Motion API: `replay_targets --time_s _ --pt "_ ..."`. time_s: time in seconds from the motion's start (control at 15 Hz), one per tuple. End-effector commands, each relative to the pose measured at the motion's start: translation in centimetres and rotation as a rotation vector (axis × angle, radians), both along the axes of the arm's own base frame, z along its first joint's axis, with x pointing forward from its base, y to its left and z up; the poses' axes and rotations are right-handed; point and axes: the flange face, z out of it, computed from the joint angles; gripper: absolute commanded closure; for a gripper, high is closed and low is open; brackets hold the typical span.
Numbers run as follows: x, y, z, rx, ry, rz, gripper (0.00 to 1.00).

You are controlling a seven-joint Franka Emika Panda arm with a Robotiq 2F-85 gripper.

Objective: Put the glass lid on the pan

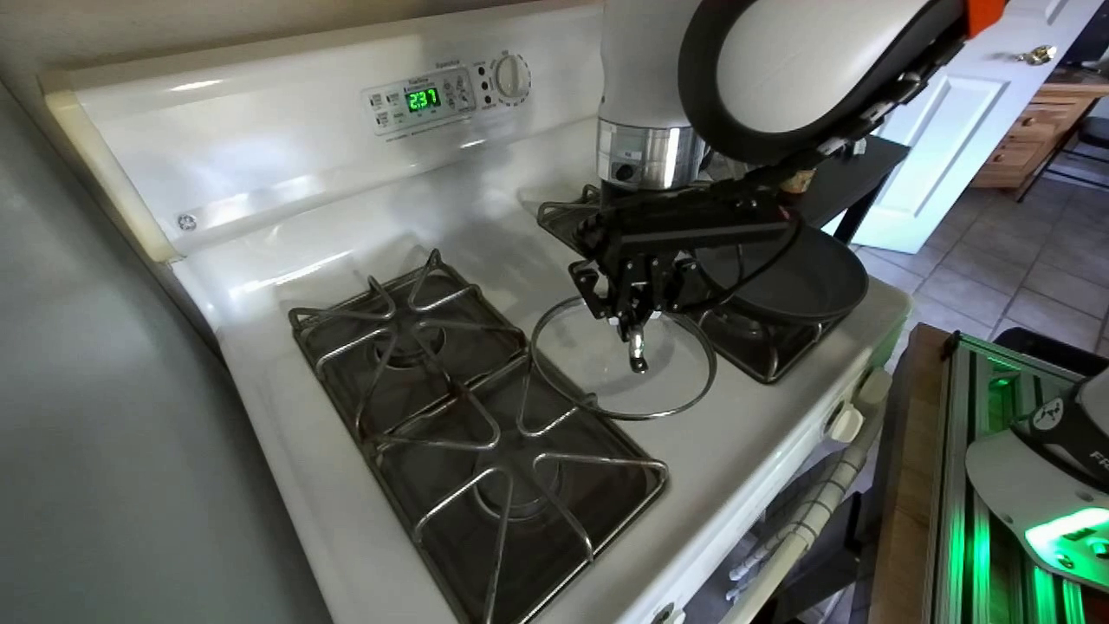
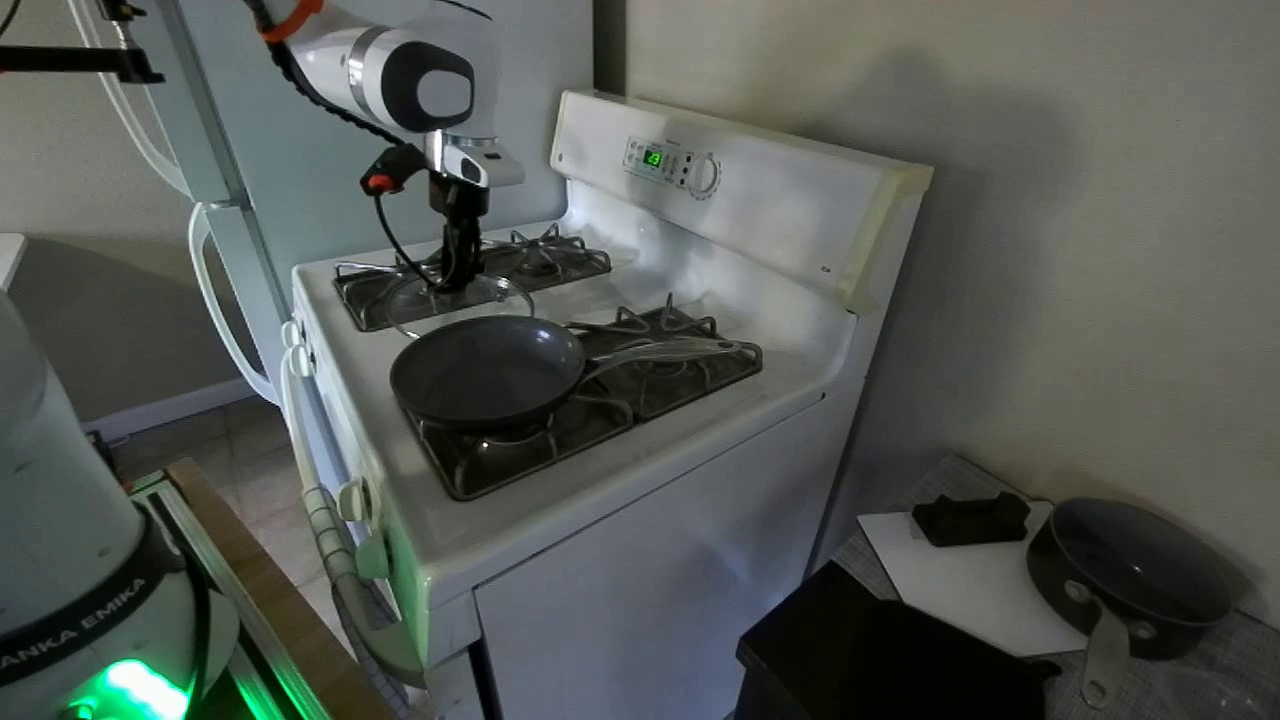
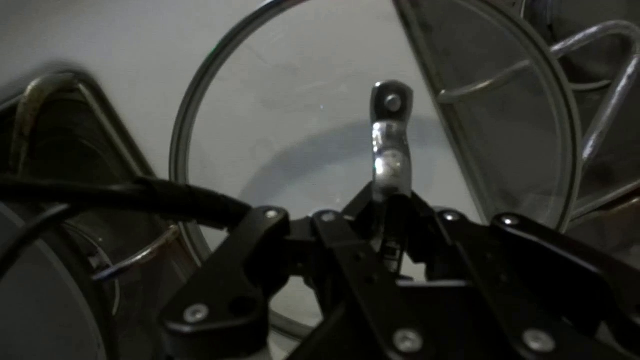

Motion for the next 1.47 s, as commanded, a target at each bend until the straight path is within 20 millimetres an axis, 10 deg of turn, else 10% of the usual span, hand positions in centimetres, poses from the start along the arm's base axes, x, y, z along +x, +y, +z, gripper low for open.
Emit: replay_targets --time_s 0.0,1.4 --pt "0.3 1.1 0.4 0.027 -0.038 -0.032 1.00" --pt "0.3 0.7 3.7 0.033 -0.137 -0.010 1.00"
